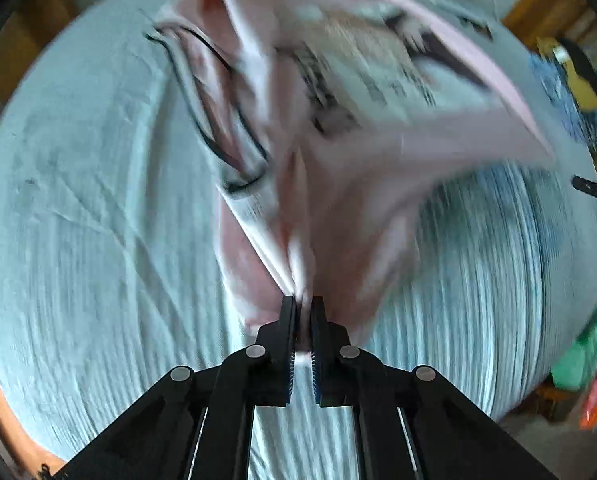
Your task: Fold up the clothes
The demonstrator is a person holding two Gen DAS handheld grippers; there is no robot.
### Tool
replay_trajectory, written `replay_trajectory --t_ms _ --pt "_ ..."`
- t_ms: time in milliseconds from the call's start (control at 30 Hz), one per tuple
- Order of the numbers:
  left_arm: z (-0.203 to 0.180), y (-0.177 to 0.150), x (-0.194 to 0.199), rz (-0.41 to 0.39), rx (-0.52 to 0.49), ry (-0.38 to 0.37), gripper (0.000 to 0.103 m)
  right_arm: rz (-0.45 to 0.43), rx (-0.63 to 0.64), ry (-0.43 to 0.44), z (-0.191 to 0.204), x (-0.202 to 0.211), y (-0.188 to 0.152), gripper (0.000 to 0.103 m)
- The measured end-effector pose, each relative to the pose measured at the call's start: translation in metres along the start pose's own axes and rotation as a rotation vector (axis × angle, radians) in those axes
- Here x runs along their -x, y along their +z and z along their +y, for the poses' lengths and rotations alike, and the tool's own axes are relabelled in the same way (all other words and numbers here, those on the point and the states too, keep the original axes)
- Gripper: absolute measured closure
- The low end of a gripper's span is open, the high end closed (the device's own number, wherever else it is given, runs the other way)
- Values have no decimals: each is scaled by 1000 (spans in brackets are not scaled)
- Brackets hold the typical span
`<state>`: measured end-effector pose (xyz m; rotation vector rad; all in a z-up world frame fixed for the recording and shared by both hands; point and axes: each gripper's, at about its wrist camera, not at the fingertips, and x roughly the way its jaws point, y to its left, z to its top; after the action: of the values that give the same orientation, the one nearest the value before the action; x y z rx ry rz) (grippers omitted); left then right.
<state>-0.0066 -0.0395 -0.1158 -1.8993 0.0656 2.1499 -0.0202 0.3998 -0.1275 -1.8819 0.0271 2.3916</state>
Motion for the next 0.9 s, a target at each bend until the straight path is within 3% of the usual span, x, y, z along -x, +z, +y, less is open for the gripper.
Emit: replay_trajectory --t_ms 100,233,267,300,367,400,567,900 --pt "5 -1 13 -12 11 -41 92 -23 -77 120 -16 3 -3 96" --pt "33 23 63 -139 86 -53 85 -125 -68 241 -7 30 20 94" --pt "40 30 72 -167 100 -43 78 -143 -58 272 -1 36 28 87" --pt "45 40 78 -196 115 -25 69 -151 -48 293 4 39 33 73" --pt "64 60 91 -258 154 24 61 -186 -23 349 21 45 56 54" --pt "69 74 89 -278 176 33 60 -196 -16 362 29 46 63 50" --pt "101 139 75 -340 237 86 60 -231 28 391 67 42 120 50" --pt "147 238 27 -333 196 116 60 -210 82 394 131 -5 233 50"
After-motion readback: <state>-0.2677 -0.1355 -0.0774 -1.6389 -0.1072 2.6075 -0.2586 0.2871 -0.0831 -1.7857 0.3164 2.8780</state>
